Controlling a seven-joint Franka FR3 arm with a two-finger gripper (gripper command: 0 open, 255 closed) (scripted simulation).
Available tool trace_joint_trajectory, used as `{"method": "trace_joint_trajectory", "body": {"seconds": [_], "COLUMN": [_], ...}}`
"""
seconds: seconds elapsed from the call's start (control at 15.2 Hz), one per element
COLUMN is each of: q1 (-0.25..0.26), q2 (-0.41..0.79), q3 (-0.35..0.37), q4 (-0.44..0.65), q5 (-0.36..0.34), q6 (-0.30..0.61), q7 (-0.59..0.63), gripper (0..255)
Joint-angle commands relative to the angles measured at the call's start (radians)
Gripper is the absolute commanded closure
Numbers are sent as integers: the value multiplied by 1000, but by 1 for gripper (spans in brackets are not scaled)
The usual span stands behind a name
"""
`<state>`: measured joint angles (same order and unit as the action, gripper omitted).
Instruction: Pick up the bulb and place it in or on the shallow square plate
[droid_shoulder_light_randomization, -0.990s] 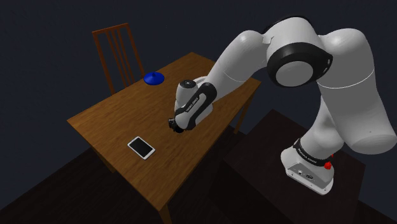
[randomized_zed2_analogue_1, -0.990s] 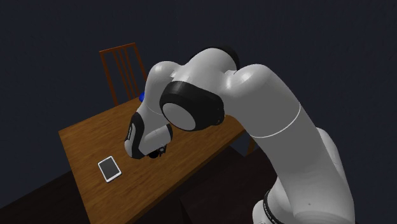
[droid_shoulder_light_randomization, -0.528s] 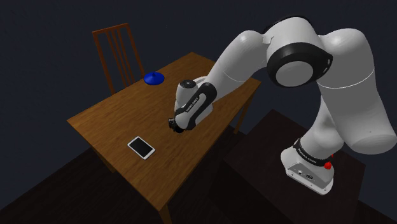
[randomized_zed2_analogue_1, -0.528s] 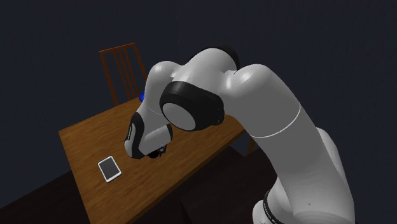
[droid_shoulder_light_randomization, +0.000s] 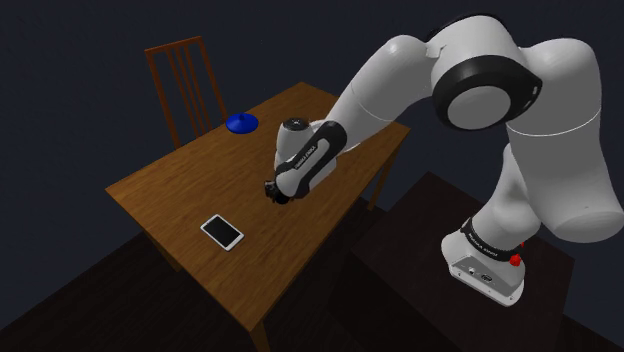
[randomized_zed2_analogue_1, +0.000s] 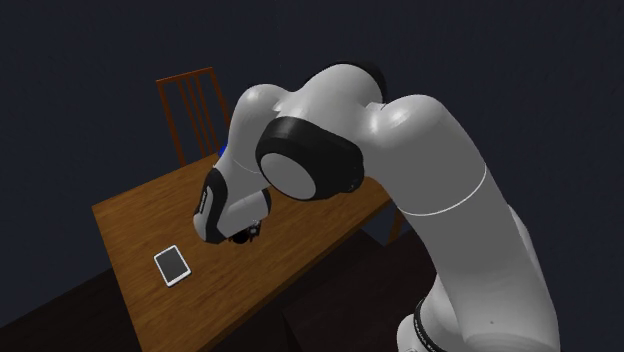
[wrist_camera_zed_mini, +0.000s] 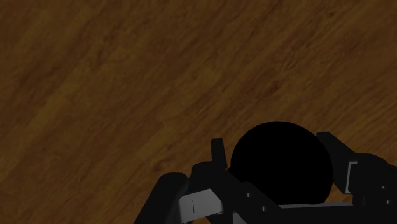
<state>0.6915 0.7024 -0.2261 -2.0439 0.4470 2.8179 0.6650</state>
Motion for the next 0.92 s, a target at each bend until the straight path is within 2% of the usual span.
{"method": "trace_joint_trajectory", "body": {"seconds": [0.0,0.73,0.79,0.86], "q1": [12,70,71,49], "q2": [-26,-159,-162,-165], "q3": [-14,-88,-90,-89], "q4": [-8,-53,-54,-57], "q5": [-10,-70,-72,-68], "q6": [-19,-112,-115,-114], "q7": [9,56,58,32], "gripper": [255,255,255,255]}}
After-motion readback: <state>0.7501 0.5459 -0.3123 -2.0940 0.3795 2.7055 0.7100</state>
